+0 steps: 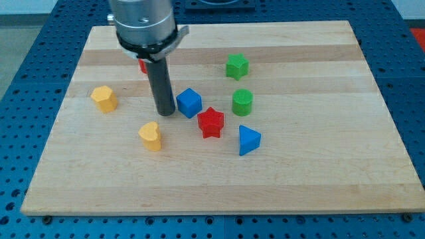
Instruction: Point your arm towards the yellow hexagon
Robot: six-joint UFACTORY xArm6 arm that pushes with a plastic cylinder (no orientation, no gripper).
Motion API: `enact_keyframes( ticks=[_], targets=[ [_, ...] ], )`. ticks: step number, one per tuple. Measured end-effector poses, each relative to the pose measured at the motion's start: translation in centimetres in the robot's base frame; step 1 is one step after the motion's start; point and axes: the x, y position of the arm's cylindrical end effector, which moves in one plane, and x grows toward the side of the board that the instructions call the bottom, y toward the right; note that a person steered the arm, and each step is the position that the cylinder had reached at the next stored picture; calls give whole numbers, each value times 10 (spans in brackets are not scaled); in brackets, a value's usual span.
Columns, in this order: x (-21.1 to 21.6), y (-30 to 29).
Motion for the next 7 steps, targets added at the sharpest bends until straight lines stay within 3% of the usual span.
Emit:
enact_keyframes(
  ticks=[2, 5, 7],
  targets=[
    [-2, -46],
    [37, -88],
    [41, -102]
  ],
)
